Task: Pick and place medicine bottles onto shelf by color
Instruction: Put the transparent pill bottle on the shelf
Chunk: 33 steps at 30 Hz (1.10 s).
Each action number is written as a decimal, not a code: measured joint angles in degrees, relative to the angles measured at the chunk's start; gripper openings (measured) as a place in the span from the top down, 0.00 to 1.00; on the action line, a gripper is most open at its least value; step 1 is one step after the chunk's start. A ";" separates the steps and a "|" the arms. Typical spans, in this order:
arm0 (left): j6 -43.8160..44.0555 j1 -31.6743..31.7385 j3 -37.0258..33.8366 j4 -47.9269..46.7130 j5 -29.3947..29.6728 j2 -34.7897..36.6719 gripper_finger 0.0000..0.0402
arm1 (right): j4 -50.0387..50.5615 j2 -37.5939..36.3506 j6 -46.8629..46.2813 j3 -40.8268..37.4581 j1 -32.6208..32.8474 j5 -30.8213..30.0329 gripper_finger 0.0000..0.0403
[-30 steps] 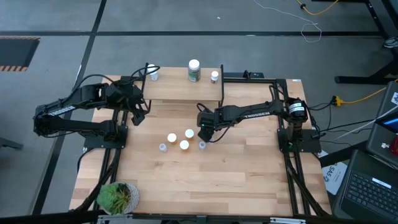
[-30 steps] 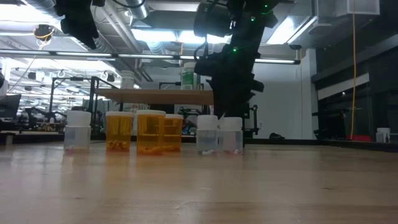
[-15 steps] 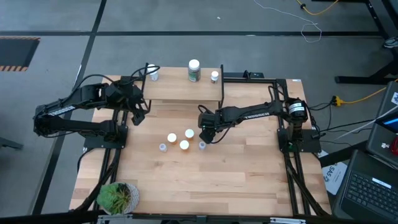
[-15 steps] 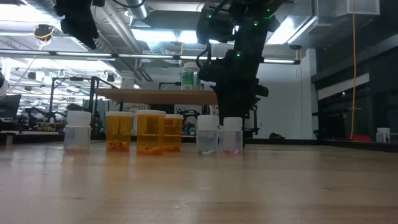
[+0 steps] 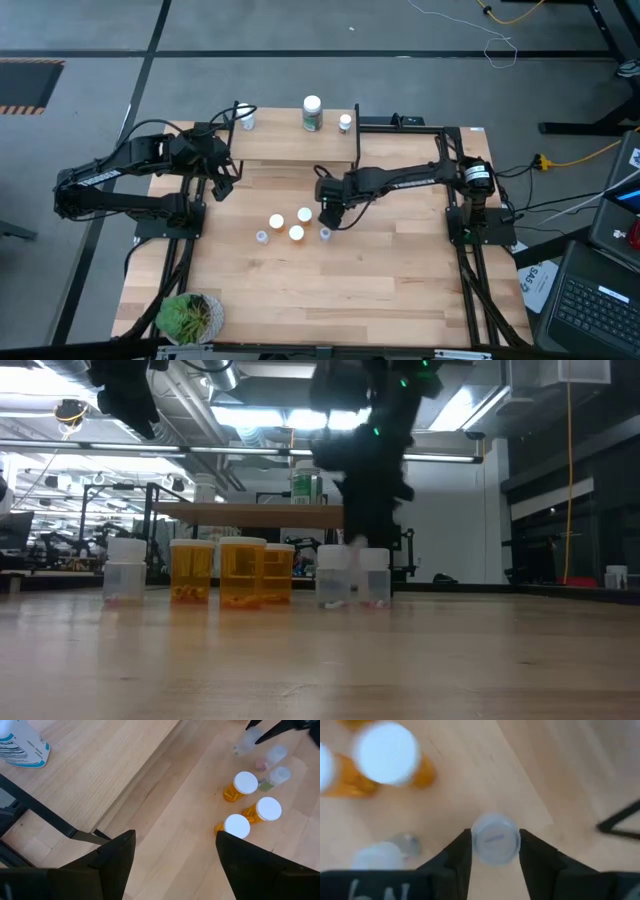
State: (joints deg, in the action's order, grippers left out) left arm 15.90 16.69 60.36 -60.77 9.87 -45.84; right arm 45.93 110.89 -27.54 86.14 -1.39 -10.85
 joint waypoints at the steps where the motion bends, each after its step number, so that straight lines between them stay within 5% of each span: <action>1: 0.01 -0.02 0.00 0.00 0.00 -0.01 0.32 | 1.06 0.00 2.26 1.72 0.00 0.01 0.67; 9: 0.00 -0.01 0.00 0.00 0.00 -0.02 0.32 | 9.99 0.00 20.23 18.71 -1.62 -6.03 0.66; 17: 0.00 -0.02 0.00 0.00 0.00 -0.01 0.32 | 18.20 -0.15 26.46 30.77 -8.85 -9.52 0.66; 33: 0.00 0.00 0.00 0.00 -0.02 -0.01 0.32 | 25.17 0.22 24.99 30.66 -23.69 6.90 0.66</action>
State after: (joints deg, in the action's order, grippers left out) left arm 15.90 16.69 60.36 -60.77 9.85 -45.86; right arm 71.09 111.11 -2.55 116.79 -25.08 -3.95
